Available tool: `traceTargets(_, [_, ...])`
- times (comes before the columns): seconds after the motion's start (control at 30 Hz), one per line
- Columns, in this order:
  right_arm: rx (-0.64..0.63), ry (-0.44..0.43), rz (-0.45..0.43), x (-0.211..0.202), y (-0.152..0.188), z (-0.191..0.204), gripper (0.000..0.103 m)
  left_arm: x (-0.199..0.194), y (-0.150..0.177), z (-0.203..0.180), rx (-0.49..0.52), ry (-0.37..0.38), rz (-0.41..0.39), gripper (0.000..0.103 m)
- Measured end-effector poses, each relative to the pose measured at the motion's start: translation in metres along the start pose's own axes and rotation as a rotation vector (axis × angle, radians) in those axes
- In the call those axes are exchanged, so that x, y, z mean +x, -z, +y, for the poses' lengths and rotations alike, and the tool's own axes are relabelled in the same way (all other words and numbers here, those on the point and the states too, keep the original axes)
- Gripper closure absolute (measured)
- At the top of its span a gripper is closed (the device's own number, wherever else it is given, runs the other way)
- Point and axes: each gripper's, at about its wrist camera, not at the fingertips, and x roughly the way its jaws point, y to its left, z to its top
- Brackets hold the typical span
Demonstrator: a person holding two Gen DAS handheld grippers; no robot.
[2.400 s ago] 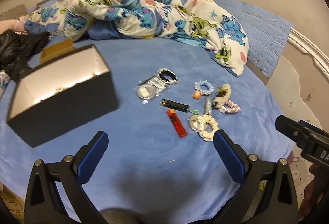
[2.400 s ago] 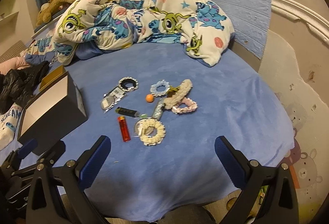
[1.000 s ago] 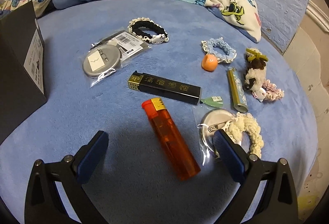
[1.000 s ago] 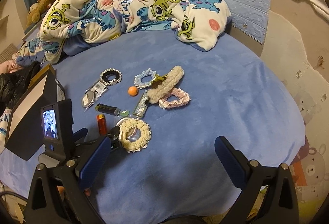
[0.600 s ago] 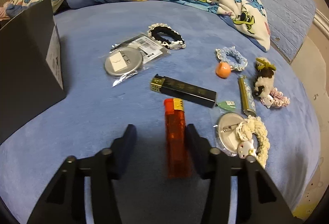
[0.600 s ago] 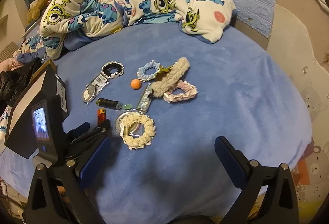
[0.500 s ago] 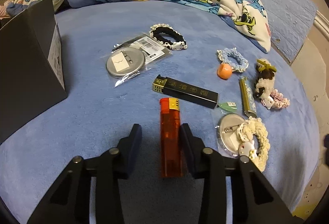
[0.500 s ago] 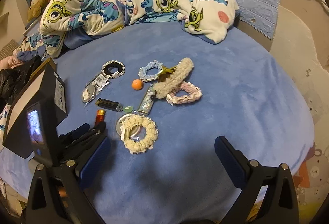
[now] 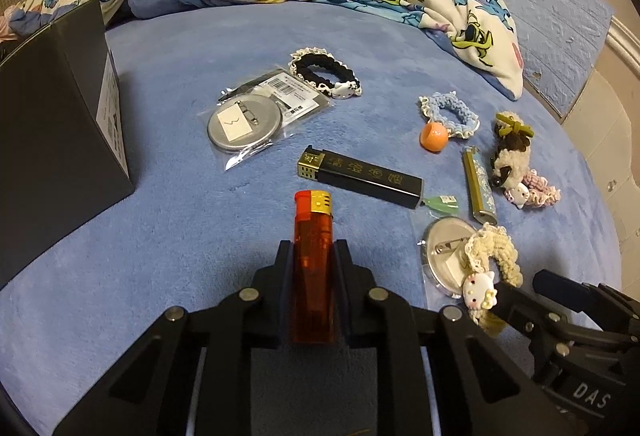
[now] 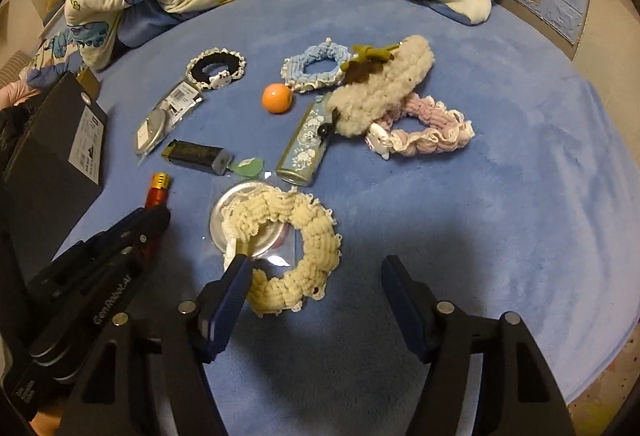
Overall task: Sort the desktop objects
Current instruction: 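Close the right gripper on the cream knitted scrunchie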
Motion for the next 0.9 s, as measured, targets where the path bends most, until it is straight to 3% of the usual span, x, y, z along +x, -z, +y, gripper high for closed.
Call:
traceTargets(0.13, [0.004,0.014,-0.002,0.005,-0.002,-0.002,0.033,0.000,0.000,-0.001,0.005,-0.004,-0.001,0.083])
traceTargets(0.37, [-0.096,0.080,-0.001,0.015,-0.003,0.011,0.035,0.000,0.000,-0.001,0.003,-0.007,-0.003,0.083])
traceTargets(0.4, [-0.095,0.079,-0.001,0.014,-0.003,0.011,0.040,0.000,0.000,0.000,0.003,-0.007,-0.003,0.083])
traceTargets(0.43, [-0.096,0.078,-0.005,0.013,-0.002,0.012,0.058,0.000,0.000,-0.001,0.007,-0.011,-0.004,0.083])
traceTargets(0.5, [-0.102,0.087,-0.013,0.011,-0.001,0.013,0.082,-0.001,0.000,-0.001,0.011,-0.014,-0.004,0.083])
traceTargets(0.9, [-0.099,0.057,-0.020,-0.002,0.003,0.015,0.089,-0.007,0.001,-0.003,0.007,0.009,-0.012,0.083])
